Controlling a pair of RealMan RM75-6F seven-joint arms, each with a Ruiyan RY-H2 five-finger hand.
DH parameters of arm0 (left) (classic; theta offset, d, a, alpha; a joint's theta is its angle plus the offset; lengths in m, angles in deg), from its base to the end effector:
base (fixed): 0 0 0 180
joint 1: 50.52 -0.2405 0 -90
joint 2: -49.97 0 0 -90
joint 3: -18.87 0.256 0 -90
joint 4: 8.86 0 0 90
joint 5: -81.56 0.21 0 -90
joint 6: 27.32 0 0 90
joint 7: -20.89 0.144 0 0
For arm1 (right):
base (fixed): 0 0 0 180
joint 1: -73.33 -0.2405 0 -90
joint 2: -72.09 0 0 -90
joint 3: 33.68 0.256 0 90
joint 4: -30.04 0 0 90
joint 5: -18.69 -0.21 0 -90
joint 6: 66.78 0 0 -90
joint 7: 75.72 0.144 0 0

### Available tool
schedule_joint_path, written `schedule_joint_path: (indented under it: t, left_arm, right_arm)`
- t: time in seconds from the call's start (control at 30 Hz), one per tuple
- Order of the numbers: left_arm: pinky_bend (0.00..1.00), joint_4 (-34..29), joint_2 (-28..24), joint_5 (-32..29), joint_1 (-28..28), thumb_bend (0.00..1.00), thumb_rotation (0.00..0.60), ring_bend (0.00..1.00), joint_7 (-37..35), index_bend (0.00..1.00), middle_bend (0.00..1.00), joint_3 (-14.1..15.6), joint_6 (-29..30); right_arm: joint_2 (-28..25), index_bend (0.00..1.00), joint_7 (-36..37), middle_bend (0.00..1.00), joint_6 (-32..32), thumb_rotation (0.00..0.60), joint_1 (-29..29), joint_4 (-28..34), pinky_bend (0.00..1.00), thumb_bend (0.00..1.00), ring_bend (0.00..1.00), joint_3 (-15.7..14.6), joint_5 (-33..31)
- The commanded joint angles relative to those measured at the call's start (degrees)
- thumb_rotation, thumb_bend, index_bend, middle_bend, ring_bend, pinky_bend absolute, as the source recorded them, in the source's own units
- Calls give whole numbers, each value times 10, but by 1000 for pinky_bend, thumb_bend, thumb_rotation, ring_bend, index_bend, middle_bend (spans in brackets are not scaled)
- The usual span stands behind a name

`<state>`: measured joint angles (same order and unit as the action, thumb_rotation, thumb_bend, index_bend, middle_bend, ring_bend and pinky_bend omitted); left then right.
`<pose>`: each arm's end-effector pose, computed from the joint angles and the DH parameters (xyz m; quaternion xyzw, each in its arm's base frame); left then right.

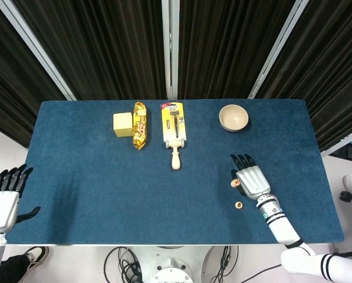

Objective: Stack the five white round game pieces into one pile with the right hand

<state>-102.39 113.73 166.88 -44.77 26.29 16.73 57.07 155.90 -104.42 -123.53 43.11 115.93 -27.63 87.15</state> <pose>-0.3077 0.1829 0.1564 -0.6141 -0.3683 -0.3614 0.5972 -0.2297 -0.2975 0.0050 0.7634 -0.3426 0.2666 0.4784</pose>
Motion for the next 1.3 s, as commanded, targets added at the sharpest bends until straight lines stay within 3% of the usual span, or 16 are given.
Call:
schedule_joint_path:
  t: [0.03, 0.43, 0.73, 1.03, 1.17, 1.3]
  left_arm:
    - [0, 0, 0, 0, 0, 131, 600, 0, 0, 77, 0, 0, 0]
    - [0, 0, 1, 0, 1, 131, 600, 0, 2, 76, 0, 0, -2]
    - [0, 0, 0, 1, 0, 131, 600, 0, 1, 77, 0, 0, 0]
    - [0, -1, 0, 2, 0, 131, 600, 0, 1, 77, 0, 0, 1]
    - [0, -3, 0, 4, 0, 131, 600, 0, 6, 77, 0, 1, 2]
    - [0, -5, 1, 4, -1, 132, 600, 0, 9, 77, 0, 2, 2]
  right_arm:
    - [-1, 508, 0, 5, -1, 600, -1, 1, 0, 305, 0, -1, -2]
    - [-9, 398, 5, 5, -4, 600, -6, 9, 0, 303, 0, -6, -7]
    - [-22, 389, 14, 4, -18, 600, -1, 27, 0, 302, 0, -14, 5]
    - [-71, 388, 31, 3, -77, 600, 38, 87, 0, 294, 0, -73, 109]
    - [-71, 388, 30, 0, -90, 600, 58, 81, 0, 288, 0, -103, 139]
    - [-60, 388, 44, 0, -93, 600, 69, 61, 0, 288, 0, -114, 151]
